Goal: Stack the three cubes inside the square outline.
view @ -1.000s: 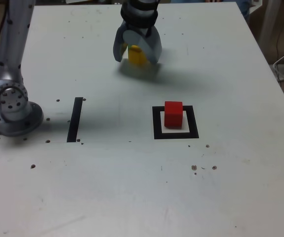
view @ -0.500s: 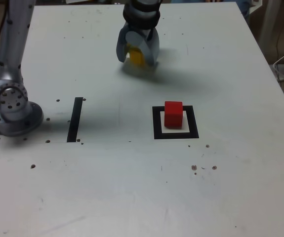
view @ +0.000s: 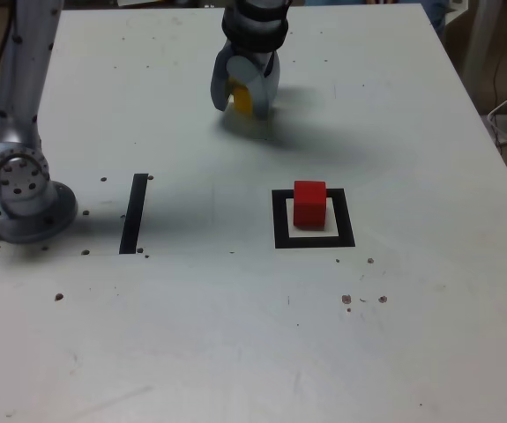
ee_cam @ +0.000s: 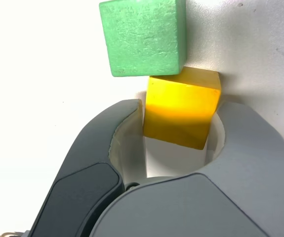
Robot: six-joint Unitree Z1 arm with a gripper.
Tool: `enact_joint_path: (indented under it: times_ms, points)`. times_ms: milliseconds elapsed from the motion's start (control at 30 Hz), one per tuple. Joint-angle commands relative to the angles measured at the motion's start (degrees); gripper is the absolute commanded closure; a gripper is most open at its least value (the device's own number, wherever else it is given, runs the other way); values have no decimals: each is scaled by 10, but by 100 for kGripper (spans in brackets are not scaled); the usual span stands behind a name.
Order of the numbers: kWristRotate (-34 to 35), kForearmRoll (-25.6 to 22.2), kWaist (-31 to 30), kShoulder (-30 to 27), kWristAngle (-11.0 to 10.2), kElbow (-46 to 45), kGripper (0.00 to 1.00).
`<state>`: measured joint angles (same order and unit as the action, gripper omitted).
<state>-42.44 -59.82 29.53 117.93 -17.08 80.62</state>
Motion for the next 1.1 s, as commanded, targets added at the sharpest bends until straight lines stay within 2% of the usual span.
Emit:
enact_joint_path:
  times_ms: [0, 333, 567, 833, 1067]
  points:
    - [-1, 1, -2, 3, -1, -1, 70]
    - [-2, -8, -15, -13, 2, -8, 72]
    - [21, -45, -67, -61, 11, -7, 74]
    - [110, -138, -169, -120, 20, 37, 74]
    - [221, -198, -251, -130, 55, 66, 74]
